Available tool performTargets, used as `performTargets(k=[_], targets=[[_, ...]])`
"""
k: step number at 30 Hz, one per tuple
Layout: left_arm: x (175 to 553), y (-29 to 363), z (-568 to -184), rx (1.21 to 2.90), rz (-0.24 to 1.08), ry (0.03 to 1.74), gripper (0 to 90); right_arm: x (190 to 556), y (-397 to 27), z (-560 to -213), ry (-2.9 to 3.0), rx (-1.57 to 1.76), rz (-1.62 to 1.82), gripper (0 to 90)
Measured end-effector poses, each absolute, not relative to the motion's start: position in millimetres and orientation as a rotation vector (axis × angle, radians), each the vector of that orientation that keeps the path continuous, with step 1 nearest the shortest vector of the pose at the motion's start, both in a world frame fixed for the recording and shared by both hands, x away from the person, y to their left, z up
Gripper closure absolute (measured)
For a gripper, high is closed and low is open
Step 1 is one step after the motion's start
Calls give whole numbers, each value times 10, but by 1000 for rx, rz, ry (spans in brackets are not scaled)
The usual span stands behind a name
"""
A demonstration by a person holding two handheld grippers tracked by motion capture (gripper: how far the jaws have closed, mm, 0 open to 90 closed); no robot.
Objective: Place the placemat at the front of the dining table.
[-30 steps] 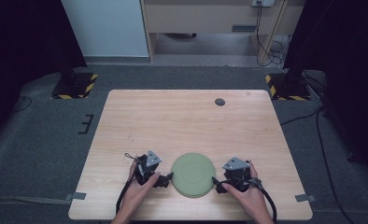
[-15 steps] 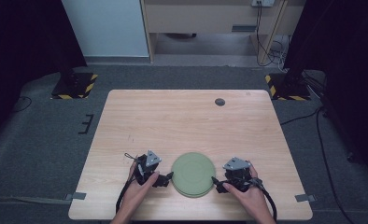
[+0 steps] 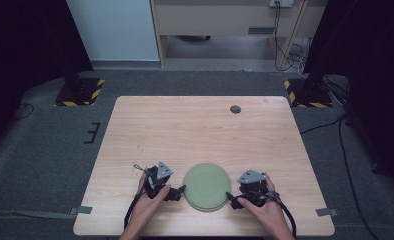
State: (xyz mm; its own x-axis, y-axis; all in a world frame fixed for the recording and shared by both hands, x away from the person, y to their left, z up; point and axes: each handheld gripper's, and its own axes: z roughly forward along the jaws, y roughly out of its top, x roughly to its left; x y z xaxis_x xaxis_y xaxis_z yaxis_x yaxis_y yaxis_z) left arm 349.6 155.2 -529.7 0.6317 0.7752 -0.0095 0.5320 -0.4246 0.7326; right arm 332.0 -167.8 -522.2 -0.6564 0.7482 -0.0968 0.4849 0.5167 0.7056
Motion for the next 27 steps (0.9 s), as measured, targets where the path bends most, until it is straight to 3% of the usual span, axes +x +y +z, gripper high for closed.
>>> performTargets(k=[20, 27], targets=[[3515, 1536, -5315, 2103, 460, 1043, 1, 3370, -1655, -5224, 2291, 1068, 901, 10], [3502, 1537, -5301, 2107, 448, 1040, 29, 3349, -1672, -5216, 2336, 1066, 907, 49]])
